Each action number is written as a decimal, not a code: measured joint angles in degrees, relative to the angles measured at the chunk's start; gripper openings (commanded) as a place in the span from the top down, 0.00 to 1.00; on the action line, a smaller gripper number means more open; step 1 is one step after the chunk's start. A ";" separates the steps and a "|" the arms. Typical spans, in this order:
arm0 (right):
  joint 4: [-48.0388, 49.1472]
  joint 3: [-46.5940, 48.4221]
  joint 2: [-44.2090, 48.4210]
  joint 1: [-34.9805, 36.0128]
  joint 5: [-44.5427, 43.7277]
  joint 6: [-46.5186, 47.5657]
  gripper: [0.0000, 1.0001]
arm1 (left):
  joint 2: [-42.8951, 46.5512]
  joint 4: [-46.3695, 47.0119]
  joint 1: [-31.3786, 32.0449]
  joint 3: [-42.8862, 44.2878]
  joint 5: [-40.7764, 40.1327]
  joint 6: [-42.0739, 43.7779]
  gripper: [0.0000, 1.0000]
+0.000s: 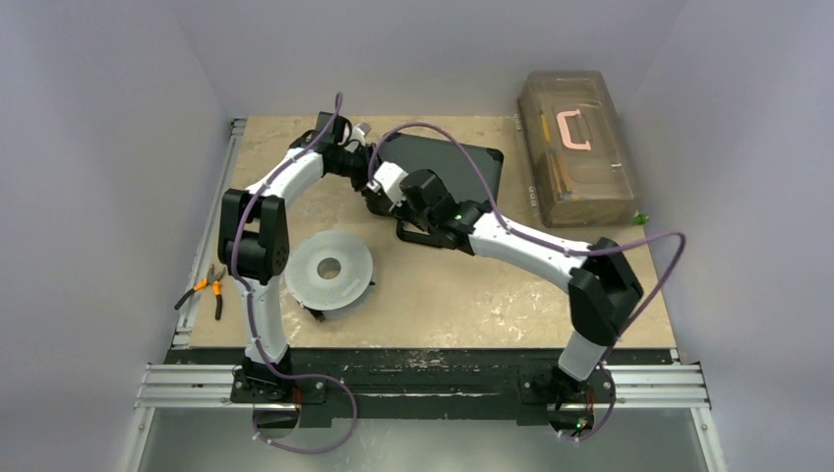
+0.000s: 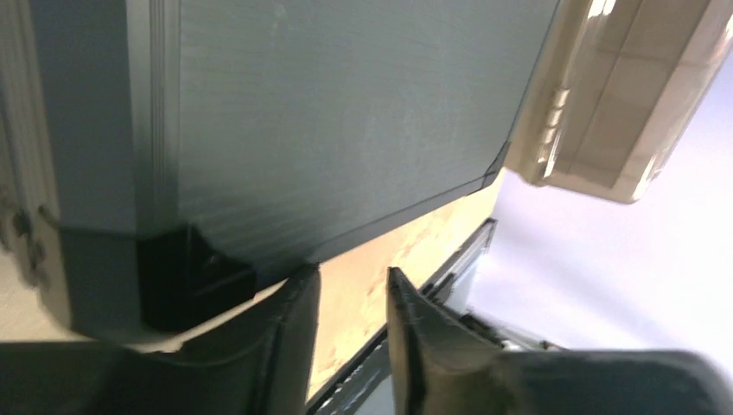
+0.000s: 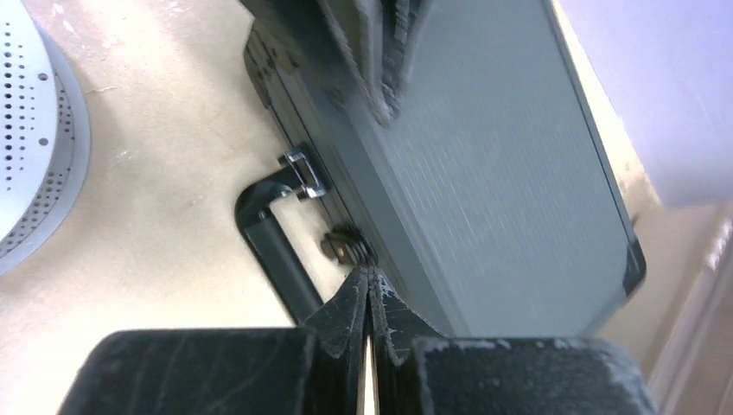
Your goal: Pack up texas hold em set
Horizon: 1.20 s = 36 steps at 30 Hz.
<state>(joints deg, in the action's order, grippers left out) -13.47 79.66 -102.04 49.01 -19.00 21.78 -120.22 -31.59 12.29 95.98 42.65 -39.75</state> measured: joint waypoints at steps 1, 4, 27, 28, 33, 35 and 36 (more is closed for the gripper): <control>0.17 -1.60 2.32 0.00 -0.52 -2.05 1.00 | 0.74 -0.11 0.00 -0.31 -0.35 0.39 0.54; -0.44 -7.23 10.71 -0.02 -3.56 -8.76 0.82 | 4.26 -1.88 0.00 -2.21 -3.45 2.47 0.40; -31.26 0.15 61.61 -1.42 -28.39 -32.33 0.01 | 70.25 -9.68 1.36 -11.58 -26.64 19.47 0.11; -31.71 1.44 63.10 -1.42 -29.38 -32.26 0.01 | 72.13 -10.32 1.36 -11.58 -27.52 19.58 0.10; -31.69 6.05 68.17 -1.44 -31.58 -31.80 0.01 | 80.39 -11.65 1.36 -11.61 -30.95 19.67 0.09; -31.19 5.73 69.94 -1.44 -31.45 -31.12 0.01 | 83.19 -11.91 1.36 -11.61 -32.35 19.61 0.09; -31.06 5.49 70.25 -1.44 -31.43 -30.97 0.01 | 84.35 -11.98 1.36 -11.61 -32.96 19.56 0.08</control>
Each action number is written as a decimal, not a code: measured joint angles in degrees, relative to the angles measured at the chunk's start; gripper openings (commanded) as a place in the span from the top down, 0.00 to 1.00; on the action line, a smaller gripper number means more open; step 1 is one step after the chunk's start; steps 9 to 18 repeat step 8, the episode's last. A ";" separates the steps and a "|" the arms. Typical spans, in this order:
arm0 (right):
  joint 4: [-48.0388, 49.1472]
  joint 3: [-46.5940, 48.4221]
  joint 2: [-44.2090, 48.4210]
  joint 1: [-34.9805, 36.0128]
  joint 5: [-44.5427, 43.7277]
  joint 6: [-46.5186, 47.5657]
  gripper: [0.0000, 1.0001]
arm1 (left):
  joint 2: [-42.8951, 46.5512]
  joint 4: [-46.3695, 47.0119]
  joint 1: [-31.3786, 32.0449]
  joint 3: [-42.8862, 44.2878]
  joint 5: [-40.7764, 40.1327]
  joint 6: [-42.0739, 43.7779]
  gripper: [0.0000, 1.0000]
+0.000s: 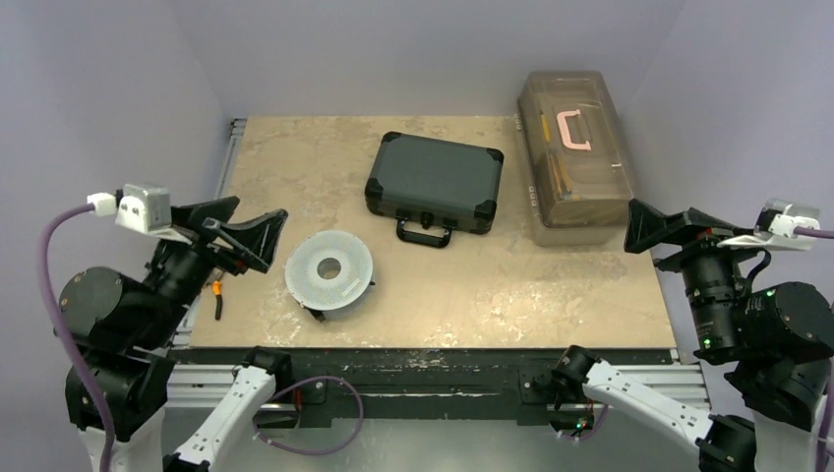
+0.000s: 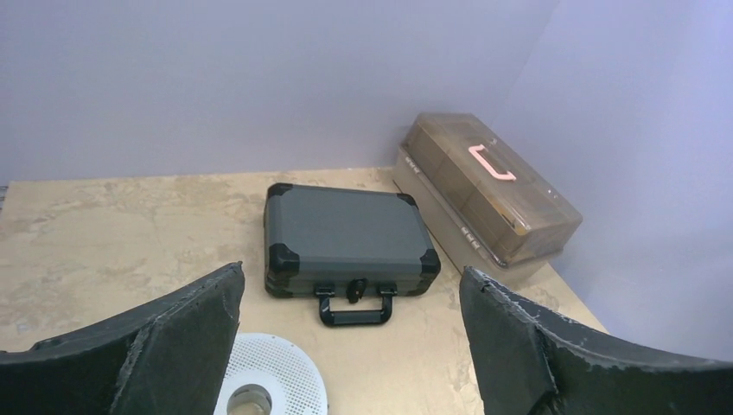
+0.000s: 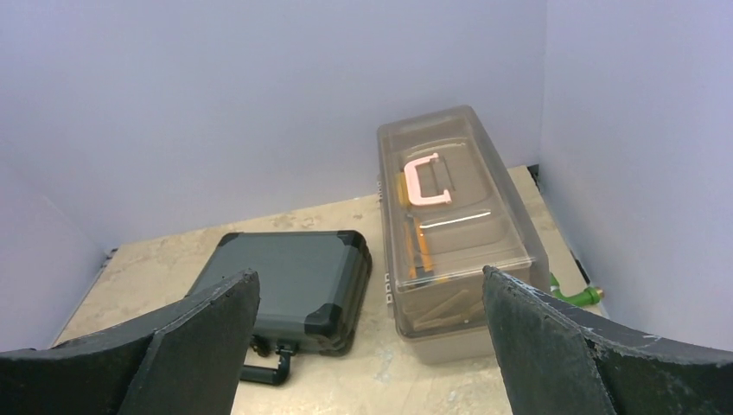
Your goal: Pack up texas hold em set
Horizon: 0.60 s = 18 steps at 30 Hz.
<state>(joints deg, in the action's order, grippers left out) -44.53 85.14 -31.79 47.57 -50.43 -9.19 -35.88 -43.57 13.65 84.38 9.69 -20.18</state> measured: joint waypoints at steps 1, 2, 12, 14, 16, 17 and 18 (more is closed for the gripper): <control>0.42 -0.55 0.48 0.00 0.22 0.22 0.01 | 0.90 -0.07 0.00 0.00 -0.61 -0.02 0.08; 0.74 -1.16 0.83 0.00 0.50 0.39 0.01 | 1.73 -0.15 0.00 0.00 -1.20 -0.02 0.08; 2.47 -4.85 2.49 0.00 3.67 0.85 0.01 | 3.28 -1.03 0.00 -0.22 -3.72 -0.02 0.08; 2.47 -4.85 2.49 0.00 3.67 0.85 0.01 | 3.28 -1.03 0.00 -0.22 -3.72 -0.02 0.08; 2.47 -4.85 2.49 0.00 3.67 0.85 0.01 | 3.28 -1.03 0.00 -0.22 -3.72 -0.02 0.08; 2.47 -4.85 2.49 0.00 3.67 0.85 0.01 | 3.28 -1.03 0.00 -0.22 -3.72 -0.02 0.08; 2.47 -4.85 2.49 0.00 3.67 0.85 0.01 | 3.28 -1.03 0.00 -0.22 -3.72 -0.02 0.08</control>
